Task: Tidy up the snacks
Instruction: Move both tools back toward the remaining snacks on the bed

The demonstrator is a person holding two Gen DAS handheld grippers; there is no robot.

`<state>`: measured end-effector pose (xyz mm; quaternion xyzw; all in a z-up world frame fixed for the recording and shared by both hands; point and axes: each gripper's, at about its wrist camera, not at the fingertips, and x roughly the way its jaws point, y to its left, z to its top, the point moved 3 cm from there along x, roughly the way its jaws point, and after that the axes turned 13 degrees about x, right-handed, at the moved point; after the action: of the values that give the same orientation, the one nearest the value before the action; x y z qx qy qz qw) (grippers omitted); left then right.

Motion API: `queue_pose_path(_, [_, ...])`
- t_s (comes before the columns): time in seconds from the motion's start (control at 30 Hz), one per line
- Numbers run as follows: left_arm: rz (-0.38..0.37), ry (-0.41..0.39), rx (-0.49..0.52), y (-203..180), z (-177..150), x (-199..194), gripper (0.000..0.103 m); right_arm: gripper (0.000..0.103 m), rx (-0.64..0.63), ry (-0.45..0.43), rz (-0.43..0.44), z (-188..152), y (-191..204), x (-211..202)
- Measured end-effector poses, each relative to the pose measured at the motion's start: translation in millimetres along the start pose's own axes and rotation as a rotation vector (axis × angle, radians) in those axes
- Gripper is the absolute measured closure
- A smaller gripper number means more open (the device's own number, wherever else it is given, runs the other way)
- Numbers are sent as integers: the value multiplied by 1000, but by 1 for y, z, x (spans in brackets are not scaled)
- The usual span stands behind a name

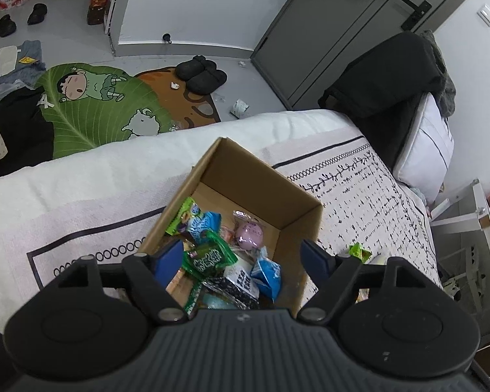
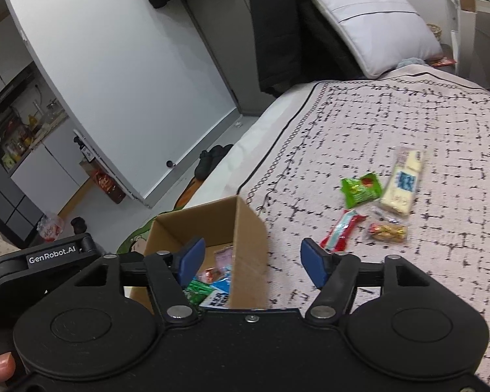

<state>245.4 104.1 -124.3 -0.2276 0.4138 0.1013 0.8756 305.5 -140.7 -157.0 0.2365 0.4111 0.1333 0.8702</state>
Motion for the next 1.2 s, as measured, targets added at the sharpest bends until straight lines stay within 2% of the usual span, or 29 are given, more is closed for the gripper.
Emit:
queue_pose_path(0.3, [-9, 10, 51, -26, -6, 1, 25, 12, 29, -38, -19, 12, -31, -13])
queue_pose_path(0.43, [-13, 18, 78, -38, -9, 3, 25, 10, 38, -37, -28, 16, -45, -15])
queue_pose_path(0.5, [-19, 18, 90, -44, -11, 4, 22, 6, 40, -38, -37, 19, -53, -16])
queue_pose_path(0.53, [-22, 22, 95, -46, -12, 5, 16, 5, 42, -41, -42, 20, -56, -17])
queue_pose_path(0.87, [-44, 27, 161, -85, -20, 14, 14, 5, 51, -56, -61, 33, -98, -20])
queue_pose_path(1.2, [-72, 25, 209, -125, -31, 28, 14, 5, 133, -56, -29, 43, -145, -9])
